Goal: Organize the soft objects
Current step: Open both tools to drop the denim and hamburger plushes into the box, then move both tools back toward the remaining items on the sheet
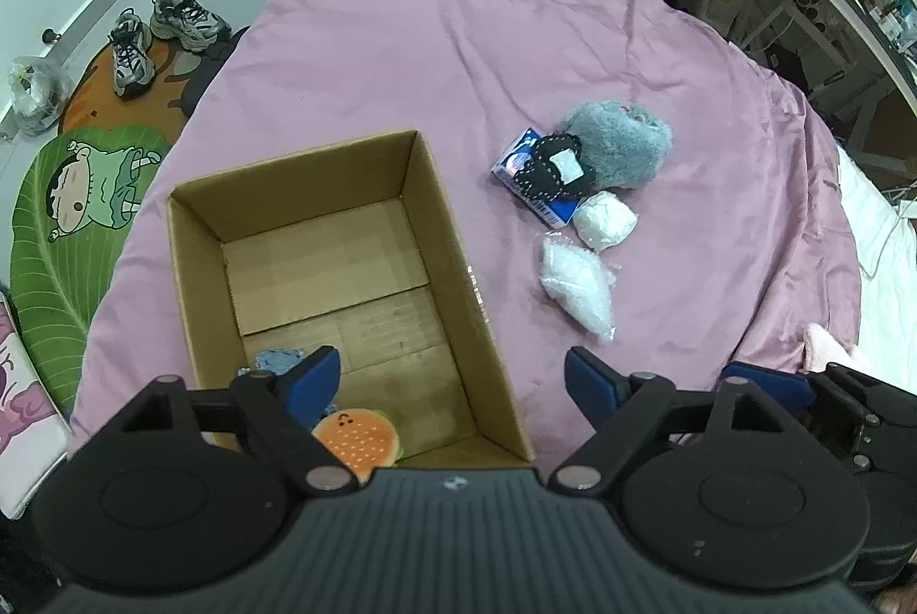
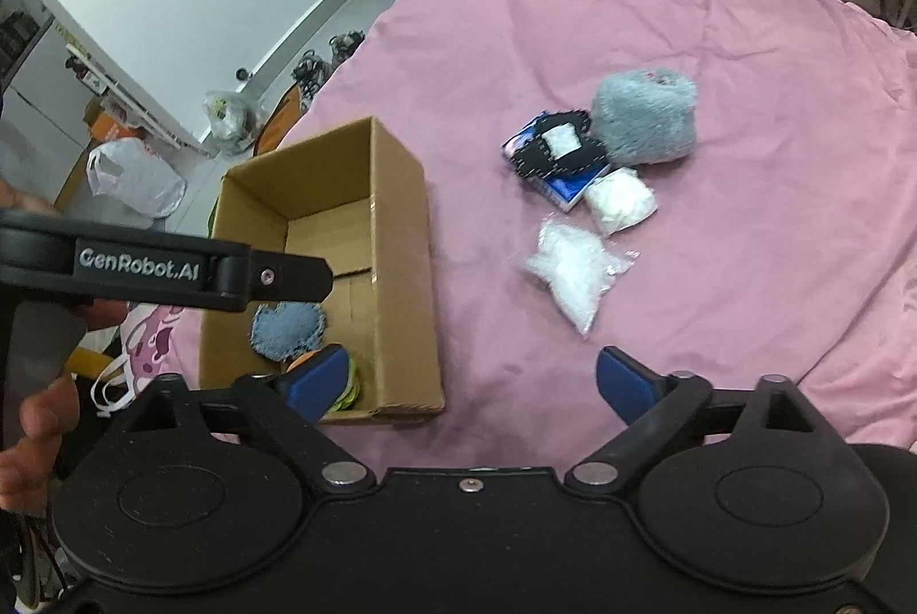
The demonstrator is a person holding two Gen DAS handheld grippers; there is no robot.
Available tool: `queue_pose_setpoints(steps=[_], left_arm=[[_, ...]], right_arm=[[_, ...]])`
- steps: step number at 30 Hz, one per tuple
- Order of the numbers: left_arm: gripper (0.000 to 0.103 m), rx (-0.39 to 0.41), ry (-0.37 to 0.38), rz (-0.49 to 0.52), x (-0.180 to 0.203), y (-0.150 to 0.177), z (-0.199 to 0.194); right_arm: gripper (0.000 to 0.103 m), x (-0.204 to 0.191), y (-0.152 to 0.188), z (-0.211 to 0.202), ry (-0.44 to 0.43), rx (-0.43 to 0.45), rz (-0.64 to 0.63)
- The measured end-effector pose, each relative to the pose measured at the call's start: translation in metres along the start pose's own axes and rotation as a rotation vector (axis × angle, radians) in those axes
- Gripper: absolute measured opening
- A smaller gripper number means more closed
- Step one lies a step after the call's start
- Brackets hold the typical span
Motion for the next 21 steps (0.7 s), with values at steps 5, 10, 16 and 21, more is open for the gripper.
queue_pose_setpoints(steps=[5,10,16,21], left_arm=[[0.097,0.019,-0.014,-0.009,0.009,-0.003,0.001],[0.103,0.042,0.000,-0.036,0.020,-0.008,0.003],[0.103,0.051,0.011,-0.038,0.036,-0.013,0.010],[0.103,0.061,0.015,-0.047,0.046,-0.018,0.016]], right_arm=[[0.097,0.019,-0.006,-0.002,0.008,0.013,0.037],[0.098,0.040,-0.011,-0.005,0.020,0.032,0.064],[0.098,0.064,-0.018,-0.004,0.022,0.043,0.093],[0.098,0.083,-0.025,-0.002,0.018,0.054,0.123]])
Point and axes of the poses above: each gripper's, at about its wrist camera, not at the fingertips, and z roughly the way its jaws point, x to its right, y to its underside, the point moved 7 cm from there along z, roughly the way its jaws point, and after that the axes turned 3 degrees about z, right-handed, at the moved point
